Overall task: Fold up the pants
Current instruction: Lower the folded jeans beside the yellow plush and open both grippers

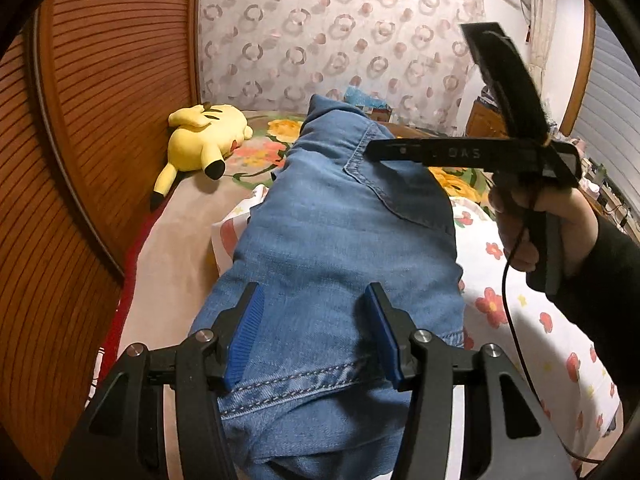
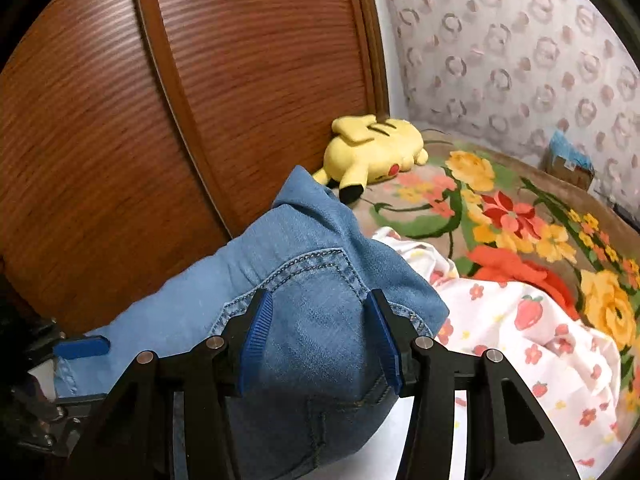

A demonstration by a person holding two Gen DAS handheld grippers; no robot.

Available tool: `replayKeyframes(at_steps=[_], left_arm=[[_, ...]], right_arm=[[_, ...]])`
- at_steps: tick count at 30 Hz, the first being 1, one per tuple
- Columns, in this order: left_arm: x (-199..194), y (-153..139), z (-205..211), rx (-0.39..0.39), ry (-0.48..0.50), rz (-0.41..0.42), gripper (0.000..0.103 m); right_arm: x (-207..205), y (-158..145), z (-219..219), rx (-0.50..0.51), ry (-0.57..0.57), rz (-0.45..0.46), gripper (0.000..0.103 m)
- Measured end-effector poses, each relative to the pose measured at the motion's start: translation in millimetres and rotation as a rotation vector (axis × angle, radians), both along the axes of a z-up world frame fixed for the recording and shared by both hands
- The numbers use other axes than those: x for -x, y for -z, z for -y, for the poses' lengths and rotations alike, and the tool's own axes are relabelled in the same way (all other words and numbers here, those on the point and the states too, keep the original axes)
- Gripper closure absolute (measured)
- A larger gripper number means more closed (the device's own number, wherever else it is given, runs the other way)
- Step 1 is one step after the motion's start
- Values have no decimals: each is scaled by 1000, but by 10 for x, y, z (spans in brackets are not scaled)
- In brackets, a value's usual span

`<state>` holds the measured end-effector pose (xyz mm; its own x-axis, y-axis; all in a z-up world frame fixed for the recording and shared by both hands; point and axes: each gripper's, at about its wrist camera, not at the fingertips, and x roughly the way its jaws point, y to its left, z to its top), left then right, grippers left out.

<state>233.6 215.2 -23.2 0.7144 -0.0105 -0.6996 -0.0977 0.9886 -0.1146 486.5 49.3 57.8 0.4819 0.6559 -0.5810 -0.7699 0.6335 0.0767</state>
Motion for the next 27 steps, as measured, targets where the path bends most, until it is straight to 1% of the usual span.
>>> replayKeyframes(at_steps=[3,5,9,11,12,13,18,20,22,23,24,25,27], left_arm=[[1,-2,29,-10,3,1,49],[14,-11,59,-3,11,5,49],[65,-104,162,-4,22,26,49],[105,-168,237,-3,35,43,42],[129,-204,278,-6,41,55,34],[157,-245,326,-7,48,69,29],[286,-458,582,-5,90,120,23],[357,-562,710,-21,105,145,22],[421,-653,818,-37,109,168,17],[459,-698,866,-42,111,181,16],[504,-750,918,-44,114,196,15],[534,-785,951,-45,116,206,12],[603,-848,1030,-49,123,223,11]], right_arm=[[134,-86,111,-24,16,6,51],[283,-139,192,-40,17,21,51],[574,-103,362,-60,38,46,51],[797,-150,523,-69,48,60,51],[900,-149,596,-70,53,70,51],[997,-160,661,-72,57,78,51],[1519,-259,1080,-89,97,116,51],[1685,-290,1224,-88,121,135,51],[1909,-343,1409,-96,138,153,51],[2006,-364,1490,-101,151,161,51],[2099,-381,1570,-106,166,169,50],[2190,-393,1649,-112,182,176,46],[2384,-400,1778,-122,206,190,42]])
